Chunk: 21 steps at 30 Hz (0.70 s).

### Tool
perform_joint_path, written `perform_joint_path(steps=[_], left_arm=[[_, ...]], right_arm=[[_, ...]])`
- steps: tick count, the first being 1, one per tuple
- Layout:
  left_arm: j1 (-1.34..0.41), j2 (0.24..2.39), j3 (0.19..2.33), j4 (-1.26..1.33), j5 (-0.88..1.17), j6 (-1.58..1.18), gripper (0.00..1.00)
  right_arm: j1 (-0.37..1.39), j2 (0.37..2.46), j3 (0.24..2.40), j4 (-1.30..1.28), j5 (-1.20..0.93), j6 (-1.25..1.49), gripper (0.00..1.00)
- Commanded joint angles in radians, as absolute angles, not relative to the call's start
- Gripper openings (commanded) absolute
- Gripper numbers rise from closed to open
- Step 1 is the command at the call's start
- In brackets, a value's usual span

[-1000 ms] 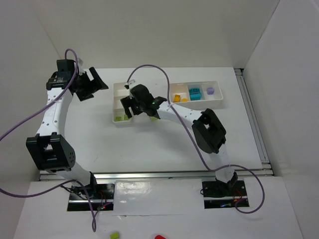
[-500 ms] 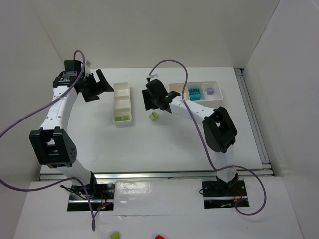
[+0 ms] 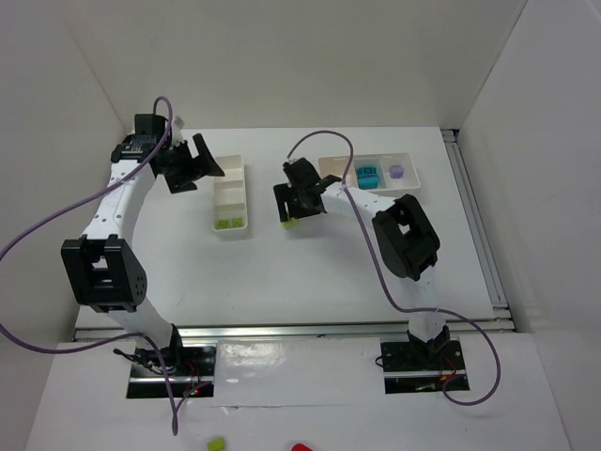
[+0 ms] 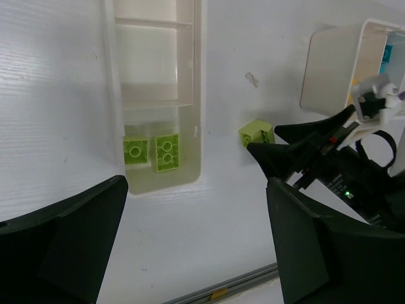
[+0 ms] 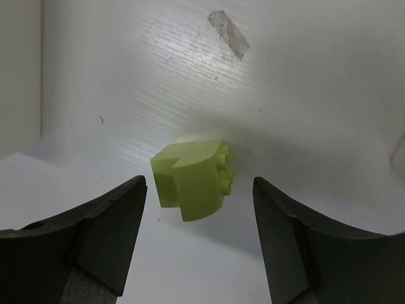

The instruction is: Sort the legos into containers by color

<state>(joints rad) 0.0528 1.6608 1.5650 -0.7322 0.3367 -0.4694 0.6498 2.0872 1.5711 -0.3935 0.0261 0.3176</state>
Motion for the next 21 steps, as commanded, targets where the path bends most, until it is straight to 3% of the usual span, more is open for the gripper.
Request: perform_joint_path(steps=[1, 5, 9, 14, 17, 21], left_arm=[[0.035, 1.674, 1.594, -0.716, 0.347, -0.445, 1.00], [0.026, 1.683, 1.594, -0.726, 0.347, -0.436, 1.00], [0.026, 1.692, 1.594, -0.726, 0.357, -0.436, 1.00], [0.005, 1.701, 1.612, -0.726, 0.434, -0.388, 1.00], [-0.044, 1.701, 1.634, -0.726, 0.500, -0.318, 1.00], [-0.136, 1.660, 1.617, -0.693, 0.558, -0.239, 1.00]], right_arm=[[0.646, 2.118, 1.598, -0.367, -0.055, 0.318, 0.75], [0.646, 2.158, 1.627, -0.371, -0.043, 0.318, 0.74], [0.655, 2.168, 1.628, -0.380, -0.002, 0.308, 0.59], [0.655, 2.106, 1.606, -0.357, -0.011, 0.298, 0.26], [0.618, 2.030, 1.617, -0.370, -0.168, 0.269, 0.20], [0.534, 1.954, 1.638, -0.454, -0.457, 0.224, 0.20]])
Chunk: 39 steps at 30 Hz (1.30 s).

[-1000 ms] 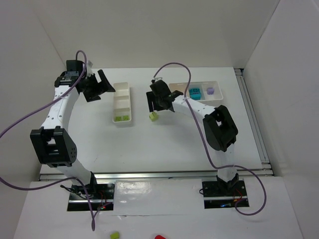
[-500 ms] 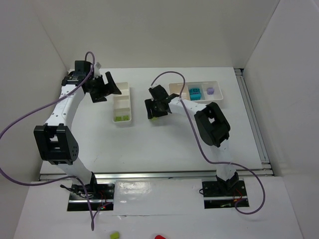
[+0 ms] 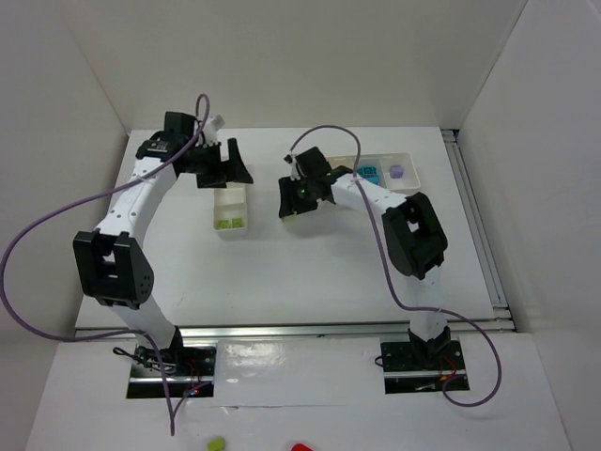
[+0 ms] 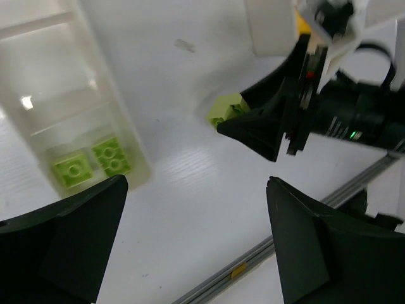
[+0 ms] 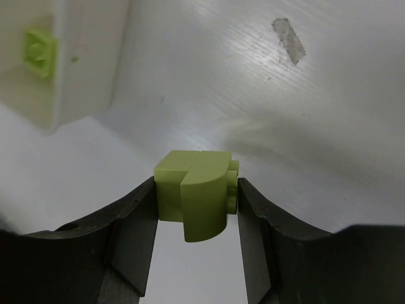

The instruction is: Sort the legos into containers by color

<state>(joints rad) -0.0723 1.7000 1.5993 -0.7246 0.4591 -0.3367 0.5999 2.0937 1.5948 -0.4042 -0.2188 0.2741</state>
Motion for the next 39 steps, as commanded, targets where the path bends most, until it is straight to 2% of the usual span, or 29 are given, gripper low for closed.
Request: perform_joint_path(steps=[1, 9, 12, 23, 28, 38, 39], left_arm=[[-0.156, 1.649, 1.605, -0.672, 0.571, -0.226, 1.00], [-0.345, 1.540, 1.473, -0.569, 0.591, -0.063, 1.00], [-0.399, 1.506, 1.422, -0.506, 0.501, -0.045, 1.00], [-0.500, 1.528, 1.401, -0.422, 0.285, 0.014, 0.99], [-0.509, 1.539, 1.401, -0.413, 0.274, 0.014, 0.87], [-0.531, 1.549, 1.401, -0.403, 0.305, 0.032, 0.74], [-0.531, 1.549, 1.401, -0.403, 0.305, 0.032, 0.68]], right_arm=[[0.516, 1.945, 1.666, -0.481, -0.515, 0.224, 0.20], [0.405, 1.908, 1.637, -0.531, -0.941, 0.281, 0.21], [0.405, 1.888, 1.617, -0.496, -1.029, 0.307, 0.22], [0.396, 1.868, 1.629, -0.505, -1.115, 0.328, 0.24], [0.396, 1.859, 1.611, -0.485, -1.127, 0.353, 0.24], [0.396, 1.859, 1.591, -0.417, -1.170, 0.405, 0.25], [0.396, 1.859, 1.591, -0.396, -1.180, 0.405, 0.25]])
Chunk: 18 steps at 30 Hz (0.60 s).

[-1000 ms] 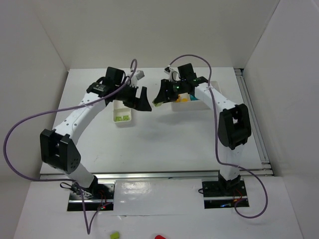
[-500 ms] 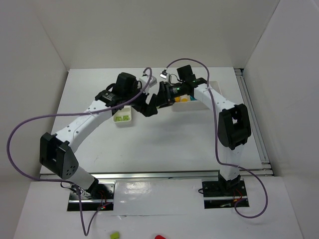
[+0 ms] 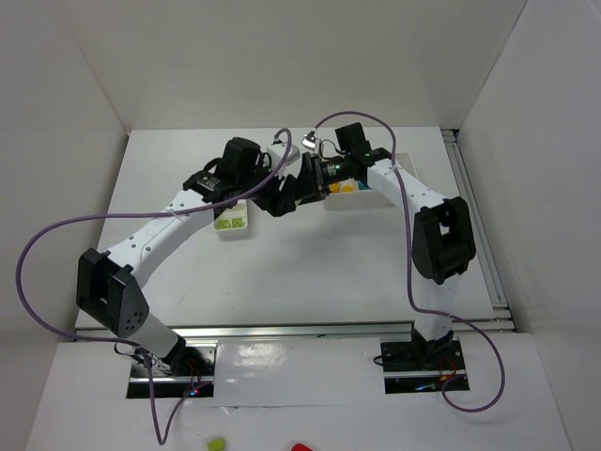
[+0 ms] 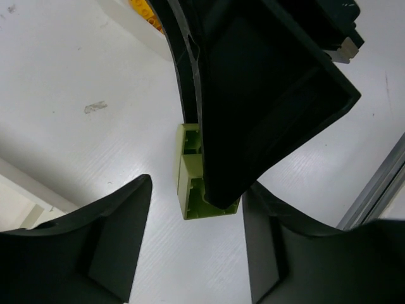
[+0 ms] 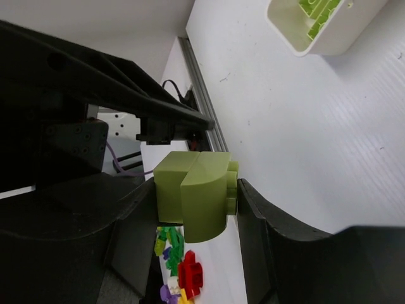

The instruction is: Sort the legos into containers by color

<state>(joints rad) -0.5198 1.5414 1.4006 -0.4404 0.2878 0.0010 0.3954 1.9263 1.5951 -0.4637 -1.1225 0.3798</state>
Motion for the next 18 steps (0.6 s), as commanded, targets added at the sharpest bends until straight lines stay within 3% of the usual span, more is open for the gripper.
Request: perform_joint_path(steps=[1, 7, 9, 10, 12, 13, 14, 18], left_arm=[[-0.531, 1.558, 1.401, -0.403, 0.305, 0.032, 0.66], [-0.540, 1.568, 1.422, -0.426, 0.305, 0.041, 0.37], [-0.540, 1.568, 1.431, -0.437, 0.305, 0.041, 0.22], [-0.540, 1.568, 1.431, -0.437, 0.305, 0.041, 0.16], [-0.540, 1.568, 1.431, -0.446, 0.305, 0.041, 0.00], [-0.540, 1.559, 1.431, -0.446, 0.305, 0.041, 0.00], [-0.540, 1.559, 1.431, -0.446, 0.317, 0.041, 0.00], [-0.518, 1.548, 1.410, -0.446, 0.353, 0.041, 0.00]], right_arm=[[0.396, 1.859, 1.591, -0.396, -1.180, 0.417, 0.25], [0.387, 1.859, 1.582, -0.376, -1.180, 0.440, 0.25], [0.387, 1.859, 1.582, -0.376, -1.180, 0.440, 0.27], [0.387, 1.859, 1.582, -0.367, -1.180, 0.454, 0.32], [0.376, 1.859, 1.557, -0.341, -1.180, 0.474, 0.50], [0.355, 1.847, 1.546, -0.324, -1.189, 0.488, 0.65], [0.345, 1.830, 1.537, -0.307, -1.189, 0.518, 0.69], [0.287, 1.793, 1.497, -0.252, -1.189, 0.574, 0.75]])
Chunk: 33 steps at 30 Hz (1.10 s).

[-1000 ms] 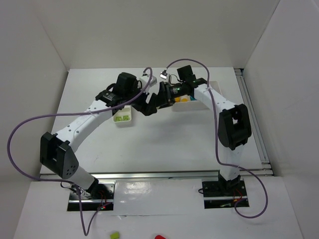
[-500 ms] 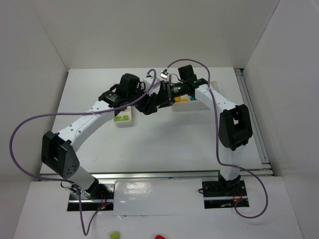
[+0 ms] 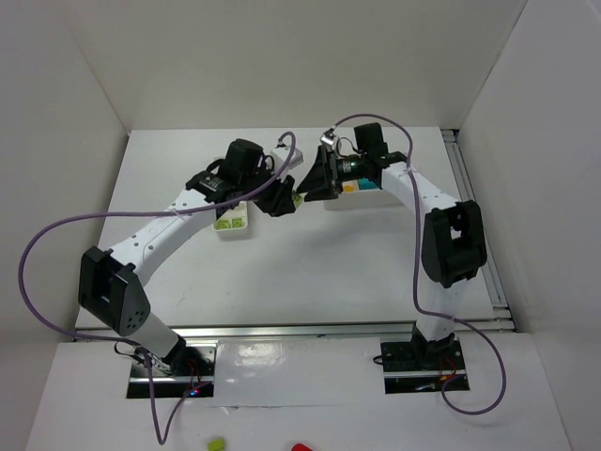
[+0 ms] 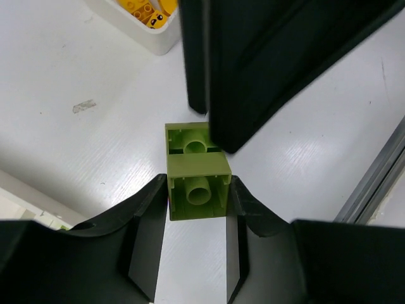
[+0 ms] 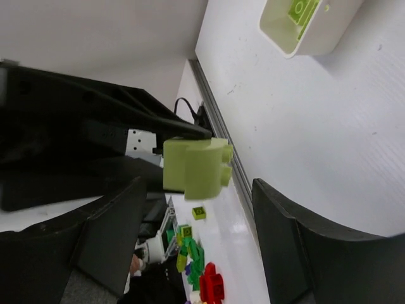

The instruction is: Sort the legos into containers by color

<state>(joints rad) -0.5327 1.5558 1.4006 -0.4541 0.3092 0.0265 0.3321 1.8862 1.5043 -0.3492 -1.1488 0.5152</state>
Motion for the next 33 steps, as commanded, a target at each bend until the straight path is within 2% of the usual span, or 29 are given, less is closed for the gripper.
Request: perform_joint_path(steps=[1, 6, 9, 10, 13, 16, 20, 25, 29, 33], left_arm=[[-0.508, 1.539, 1.410, -0.446, 0.362, 0.041, 0.00], [-0.474, 1.529, 1.401, -0.436, 0.434, 0.014, 0.00], [-0.448, 1.511, 1.401, -0.413, 0.482, -0.006, 0.00], [-0.433, 1.511, 1.401, -0.413, 0.498, -0.015, 0.00], [-0.405, 1.500, 1.390, -0.382, 0.557, -0.026, 0.00], [-0.396, 1.500, 1.390, -0.373, 0.568, -0.037, 0.00], [-0.396, 1.500, 1.390, -0.373, 0.578, -0.037, 0.00], [-0.396, 1.491, 1.390, -0.373, 0.588, -0.037, 0.00], [-0.387, 1.491, 1.390, -0.373, 0.588, -0.037, 0.00], [-0.387, 1.482, 1.399, -0.373, 0.588, -0.037, 0.00]], right_arm=[[0.278, 1.780, 1.485, -0.241, -1.189, 0.574, 0.75], [0.268, 1.758, 1.433, -0.125, -1.199, 0.656, 0.66], [0.268, 1.734, 1.361, 0.021, -1.232, 0.812, 0.66], [0.268, 1.733, 1.317, 0.164, -1.241, 0.869, 0.70], [0.278, 1.743, 1.301, 0.310, -1.269, 1.018, 0.77], [0.290, 1.767, 1.331, 0.295, -1.269, 1.008, 0.84], [0.324, 1.790, 1.379, 0.295, -1.269, 1.008, 0.86], [0.353, 1.842, 1.419, 0.255, -1.223, 0.988, 0.76], [0.362, 1.862, 1.453, 0.163, -1.161, 0.910, 0.63], [0.371, 1.885, 1.505, -0.058, -1.117, 0.779, 0.61]])
